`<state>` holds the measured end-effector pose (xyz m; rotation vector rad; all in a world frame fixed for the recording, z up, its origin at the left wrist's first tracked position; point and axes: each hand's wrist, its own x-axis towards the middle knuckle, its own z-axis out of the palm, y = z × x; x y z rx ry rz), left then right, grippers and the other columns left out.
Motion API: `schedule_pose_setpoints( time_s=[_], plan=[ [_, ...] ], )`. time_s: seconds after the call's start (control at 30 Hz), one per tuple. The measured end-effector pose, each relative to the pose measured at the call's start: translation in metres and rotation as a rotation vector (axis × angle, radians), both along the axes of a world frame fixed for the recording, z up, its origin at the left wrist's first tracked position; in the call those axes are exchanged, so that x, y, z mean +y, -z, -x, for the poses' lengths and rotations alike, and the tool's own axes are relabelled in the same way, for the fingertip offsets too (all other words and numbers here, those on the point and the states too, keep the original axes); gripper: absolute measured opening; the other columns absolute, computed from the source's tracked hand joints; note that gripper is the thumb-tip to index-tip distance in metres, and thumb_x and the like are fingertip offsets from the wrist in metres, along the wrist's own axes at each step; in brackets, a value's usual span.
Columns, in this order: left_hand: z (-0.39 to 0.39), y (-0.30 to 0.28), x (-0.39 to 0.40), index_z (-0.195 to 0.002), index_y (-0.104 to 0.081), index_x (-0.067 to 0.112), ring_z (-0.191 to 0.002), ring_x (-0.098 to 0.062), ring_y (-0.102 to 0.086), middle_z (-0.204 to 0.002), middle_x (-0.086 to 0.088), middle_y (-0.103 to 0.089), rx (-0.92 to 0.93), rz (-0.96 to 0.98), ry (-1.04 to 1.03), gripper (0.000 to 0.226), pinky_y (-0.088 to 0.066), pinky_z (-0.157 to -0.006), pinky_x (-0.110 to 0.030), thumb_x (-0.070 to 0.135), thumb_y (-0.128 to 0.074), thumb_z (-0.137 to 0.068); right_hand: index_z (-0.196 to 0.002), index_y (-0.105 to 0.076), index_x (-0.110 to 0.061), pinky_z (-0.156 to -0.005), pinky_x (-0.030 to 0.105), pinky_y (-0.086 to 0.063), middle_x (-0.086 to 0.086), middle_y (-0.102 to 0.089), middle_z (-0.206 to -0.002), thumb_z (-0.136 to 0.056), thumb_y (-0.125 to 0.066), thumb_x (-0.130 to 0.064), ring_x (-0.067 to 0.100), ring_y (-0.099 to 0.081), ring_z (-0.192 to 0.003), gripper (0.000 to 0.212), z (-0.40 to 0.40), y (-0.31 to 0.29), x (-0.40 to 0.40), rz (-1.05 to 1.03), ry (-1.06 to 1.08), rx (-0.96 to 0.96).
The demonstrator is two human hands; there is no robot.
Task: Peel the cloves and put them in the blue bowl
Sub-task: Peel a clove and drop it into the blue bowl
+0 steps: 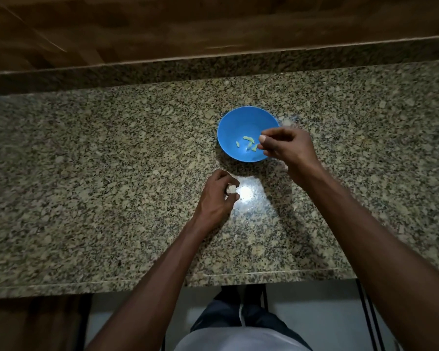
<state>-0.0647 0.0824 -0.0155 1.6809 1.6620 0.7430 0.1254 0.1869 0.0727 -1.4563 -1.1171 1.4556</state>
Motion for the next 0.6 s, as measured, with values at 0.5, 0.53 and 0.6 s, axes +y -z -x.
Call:
schedule_pose_setpoints(
  time_s=[0.5, 0.53, 0.6],
  plan=[
    [-0.013, -0.015, -0.013, -0.113, -0.074, 0.000, -0.097, -0.023, -0.077, -0.104, -0.009, -0.078, -0.682, 0.243, -0.329, 0.020, -0.063, -0.084, -0.035, 0.008, -0.075, -0.094, -0.130, -0.070, -0.007, -0.086, 0.049, -0.064, 0.015, -0.079, -0.105, -0.097, -0.074, -0.015, 0.030, -0.078, -0.093, 0.034, -0.007, 0.053, -0.089, 0.146, -0.170, -0.060],
    [-0.015, -0.016, -0.015, -0.112, -0.074, 0.000, -0.097, -0.023, -0.077, -0.104, -0.007, -0.079, -0.712, 0.245, -0.328, 0.021, -0.063, -0.084, -0.038, 0.009, -0.076, -0.093, -0.130, -0.069, -0.004, -0.088, 0.048, -0.064, 0.017, -0.078, -0.107, -0.096, -0.075, -0.011, 0.033, -0.077, -0.096, 0.035, -0.003, 0.054, -0.092, 0.164, -0.164, 0.008],
    [-0.019, -0.021, -0.017, -0.113, -0.074, -0.001, -0.093, -0.018, -0.076, -0.100, -0.004, -0.080, -0.749, 0.266, -0.329, 0.023, -0.063, -0.081, -0.035, 0.007, -0.077, -0.092, -0.122, -0.073, -0.002, -0.086, 0.042, -0.064, 0.018, -0.078, -0.107, -0.093, -0.077, -0.009, 0.031, -0.077, -0.096, 0.030, 0.001, 0.055, -0.096, 0.156, -0.151, 0.070]
  ],
)
